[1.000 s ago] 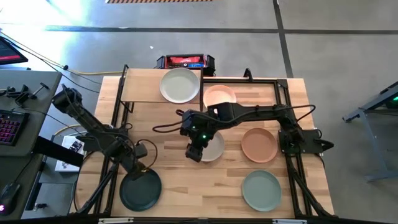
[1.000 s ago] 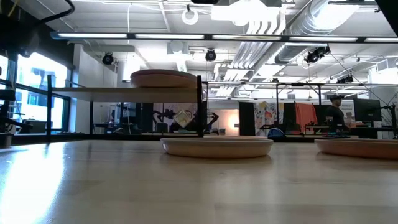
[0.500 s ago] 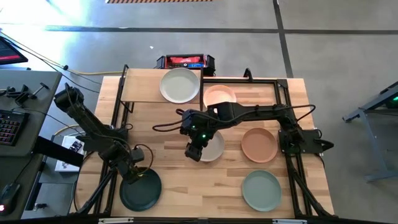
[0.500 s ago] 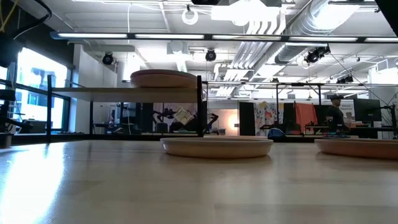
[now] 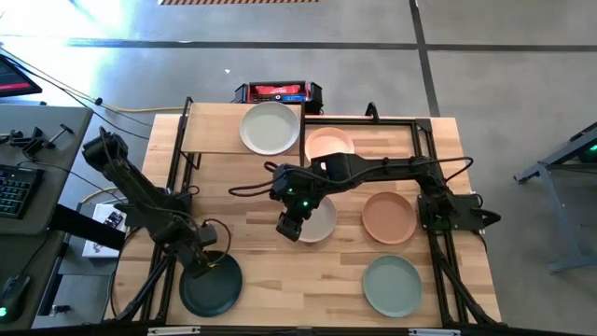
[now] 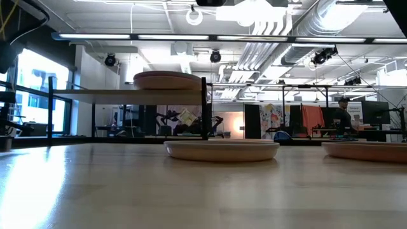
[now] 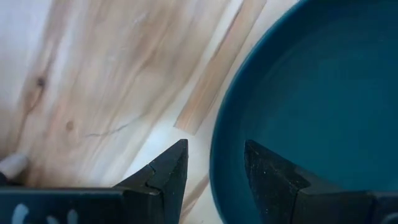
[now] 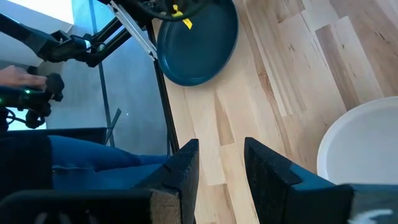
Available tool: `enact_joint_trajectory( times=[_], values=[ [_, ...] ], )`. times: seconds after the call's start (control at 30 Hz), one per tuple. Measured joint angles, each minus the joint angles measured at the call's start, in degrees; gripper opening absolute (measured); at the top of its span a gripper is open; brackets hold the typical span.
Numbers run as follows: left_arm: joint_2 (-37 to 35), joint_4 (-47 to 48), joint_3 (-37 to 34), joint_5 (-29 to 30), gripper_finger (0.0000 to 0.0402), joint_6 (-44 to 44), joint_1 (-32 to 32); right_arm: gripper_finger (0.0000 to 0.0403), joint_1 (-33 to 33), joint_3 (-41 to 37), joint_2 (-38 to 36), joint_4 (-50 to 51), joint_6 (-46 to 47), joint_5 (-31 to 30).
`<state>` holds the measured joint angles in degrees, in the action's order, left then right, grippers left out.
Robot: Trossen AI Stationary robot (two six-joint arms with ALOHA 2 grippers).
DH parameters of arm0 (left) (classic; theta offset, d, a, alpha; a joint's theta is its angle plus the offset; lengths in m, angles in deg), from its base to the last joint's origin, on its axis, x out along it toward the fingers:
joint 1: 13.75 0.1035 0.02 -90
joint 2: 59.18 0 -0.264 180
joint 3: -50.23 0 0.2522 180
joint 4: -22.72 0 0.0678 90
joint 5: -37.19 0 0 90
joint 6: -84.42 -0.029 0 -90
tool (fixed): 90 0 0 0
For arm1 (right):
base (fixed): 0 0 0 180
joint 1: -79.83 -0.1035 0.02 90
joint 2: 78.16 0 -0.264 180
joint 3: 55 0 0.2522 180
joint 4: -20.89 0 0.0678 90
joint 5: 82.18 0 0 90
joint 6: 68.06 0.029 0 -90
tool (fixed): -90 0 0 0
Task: Place and stack plates onto a shelf
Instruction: Stack the dark blue plate on top of the white plate on the shelf
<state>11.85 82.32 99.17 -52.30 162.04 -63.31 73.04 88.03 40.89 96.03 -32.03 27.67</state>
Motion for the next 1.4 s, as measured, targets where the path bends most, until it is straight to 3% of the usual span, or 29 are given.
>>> enact_joint_trajectory(
  times=[0.4,0.63,0.87,1.4],
  values=[
    [7.5,-1.4,0.0,-1.8,0.0140,-0.2,0.0,0.0110,0.0,0.0,0.0,0.0,0.0,0.0],
    [7.7,-4.0,0.0,-1.9,0.0074,-0.3,0.0,0.0110,0.0,0.0,0.0,0.0,0.0,0.0],
    [5.8,-4.0,0.2,-1.9,0.0008,-0.2,0.0,0.0110,0.0,0.0,0.0,0.0,-0.5,0.0],
    [-4.2,-1.0,0.0,-1.0,0.0001,7.6,1.8,0.0110,0.9,0.0,0.0,0.0,-3.6,0.0]
  ],
)
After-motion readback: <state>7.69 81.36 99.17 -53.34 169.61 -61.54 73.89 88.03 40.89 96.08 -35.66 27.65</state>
